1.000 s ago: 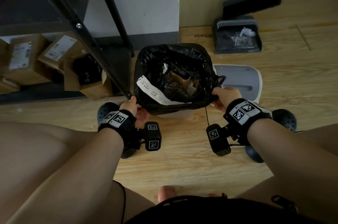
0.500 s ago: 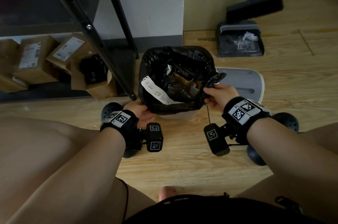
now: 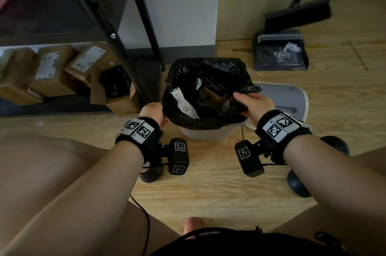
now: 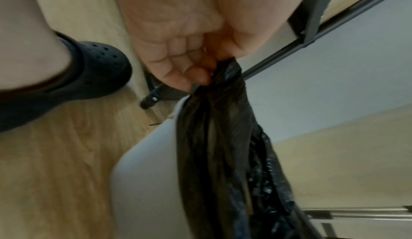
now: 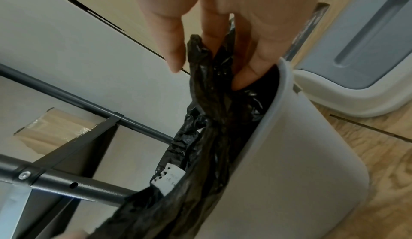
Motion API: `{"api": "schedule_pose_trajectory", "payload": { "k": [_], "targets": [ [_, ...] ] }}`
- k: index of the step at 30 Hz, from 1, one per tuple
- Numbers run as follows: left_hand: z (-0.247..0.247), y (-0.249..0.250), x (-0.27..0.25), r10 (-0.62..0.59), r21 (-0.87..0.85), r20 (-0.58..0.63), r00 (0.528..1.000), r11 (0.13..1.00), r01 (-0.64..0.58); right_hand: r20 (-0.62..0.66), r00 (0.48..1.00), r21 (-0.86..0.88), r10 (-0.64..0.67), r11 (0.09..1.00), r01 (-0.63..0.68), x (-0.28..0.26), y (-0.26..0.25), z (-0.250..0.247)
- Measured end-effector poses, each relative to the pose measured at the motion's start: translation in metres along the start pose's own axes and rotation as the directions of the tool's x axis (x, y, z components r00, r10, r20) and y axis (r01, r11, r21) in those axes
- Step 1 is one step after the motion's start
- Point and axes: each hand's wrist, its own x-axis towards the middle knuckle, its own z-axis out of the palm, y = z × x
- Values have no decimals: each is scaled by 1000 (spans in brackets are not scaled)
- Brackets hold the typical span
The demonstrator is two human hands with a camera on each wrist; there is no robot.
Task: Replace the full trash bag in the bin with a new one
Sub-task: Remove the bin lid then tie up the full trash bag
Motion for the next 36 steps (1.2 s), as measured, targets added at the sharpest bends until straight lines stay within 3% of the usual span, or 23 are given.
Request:
{"api": "schedule_pose_trajectory", "payload": {
  "k": [5,9,11,16,21,25,30,33,36],
  "targets": [
    [21,38,-14,50,-165,130,990,986,-28,-90,995,78,48,996,-41,4,-32,-1],
    [29,69,-25,95,-125,219,971,990,-69,-147,988,129,57,991,-38,13,-52,-8],
    [31,82,-29,120,-91,233,965,991,-102,-160,984,72,84,995,-74,21,-59,-13],
    [41,95,-32,310,152,249,918,923,-353,-94,996,-30,1,1000,-4,45,-66,-21],
    [49,102,-36,387,315,304,870,821,-476,-83,987,-74,-139,988,133,15,-94,-11],
    [50,109,-42,461,326,324,826,765,-555,-62,973,66,-220,972,224,10,-98,-10],
    [50,120,-50,534,293,314,785,732,-615,34,973,338,-227,919,202,7,-108,-12],
    [52,122,-56,563,277,349,749,701,-657,89,975,319,-204,933,166,1,-114,-14],
    [53,121,-65,560,225,408,721,704,-674,99,974,189,-202,965,181,-7,-117,-14]
  ]
}}
